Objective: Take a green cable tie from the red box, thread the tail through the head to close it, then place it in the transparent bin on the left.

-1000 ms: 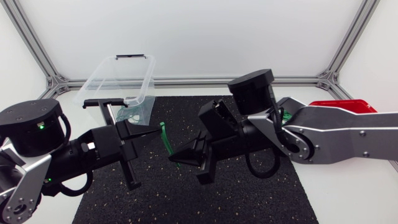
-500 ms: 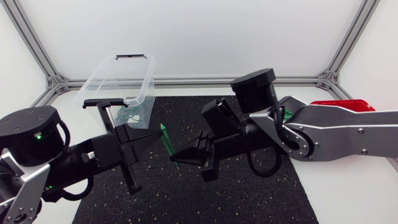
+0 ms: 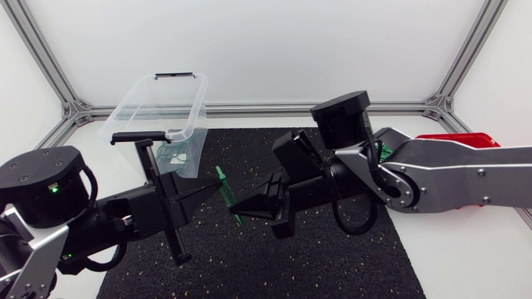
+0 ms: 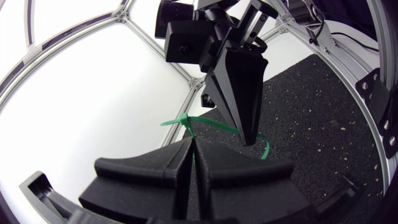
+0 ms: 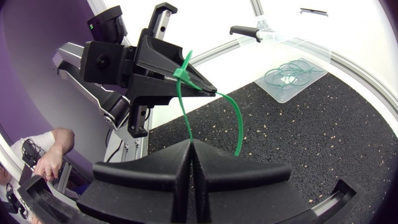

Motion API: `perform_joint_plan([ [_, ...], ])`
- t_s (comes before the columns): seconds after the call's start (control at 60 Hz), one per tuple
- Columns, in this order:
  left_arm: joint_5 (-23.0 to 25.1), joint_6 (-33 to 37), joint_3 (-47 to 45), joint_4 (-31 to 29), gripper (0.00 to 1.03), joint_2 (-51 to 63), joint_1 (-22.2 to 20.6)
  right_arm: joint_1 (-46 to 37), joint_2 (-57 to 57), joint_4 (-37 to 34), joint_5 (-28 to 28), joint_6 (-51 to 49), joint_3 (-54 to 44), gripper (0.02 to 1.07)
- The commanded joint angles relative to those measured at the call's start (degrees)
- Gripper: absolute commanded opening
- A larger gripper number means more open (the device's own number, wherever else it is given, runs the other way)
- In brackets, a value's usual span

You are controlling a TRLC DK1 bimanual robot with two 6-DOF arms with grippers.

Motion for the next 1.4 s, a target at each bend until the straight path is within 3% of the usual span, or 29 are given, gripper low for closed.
perform_joint_plan([
  [0.0,-0.1,2.4,-0.9,0.1,0.03,1.1,-1.2,0.3,0.3,0.6,-0.3,1.8,0.2,0.07],
  [0.317,-1.5,1.1,-0.6,-0.9,0.03,1.2,-2.8,-0.3,-2.8,1.3,-0.1,3.0,-0.3,0.08],
  [0.433,-1.2,-0.6,0.1,-2.7,0.03,0.9,-2.5,-0.8,-3.8,1.2,0.2,3.0,-0.3,0.24],
  [0.483,-0.9,-1.3,0.5,-3.2,0.03,0.7,-2.4,-1.0,-4.3,1.2,0.5,3.0,-0.4,0.25],
  [0.6,-0.1,-2.1,1.1,-5.2,0.03,-0.6,-2.4,-1.0,-4.9,1.2,0.9,2.9,-0.5,0.4],
  [0.667,0.3,-3.3,1.3,-6.2,0.03,-1.5,-2.4,-1.0,-5.0,1.1,1.4,2.8,-0.6,0.57],
  [0.8,2.0,-5.1,3.1,-9.6,0.03,-2.8,-1.3,-1.7,-7.2,0.8,3.0,2.6,-0.8,0.76],
  [0.9,5.1,-7.3,5.2,-12.0,0.03,-2.9,1.0,-3.4,-8.6,0.8,4.5,2.6,-0.7,1.04],
  [1.017,8.4,-9.5,6.9,-14.1,0.03,-3.4,3.1,-5.1,-9.3,0.6,7.1,1.6,-0.3,1.03],
  [1.167,11.7,-11.3,8.6,-16.6,0.03,-3.5,5.2,-6.1,-8.0,-2.0,14.4,-0.7,1.5,1.03],
  [1.383,16.6,-12.3,11.3,-22.5,0.03,-4.0,7.4,-4.6,-6.1,-4.3,17.8,-5.4,2.9,1.03],
])
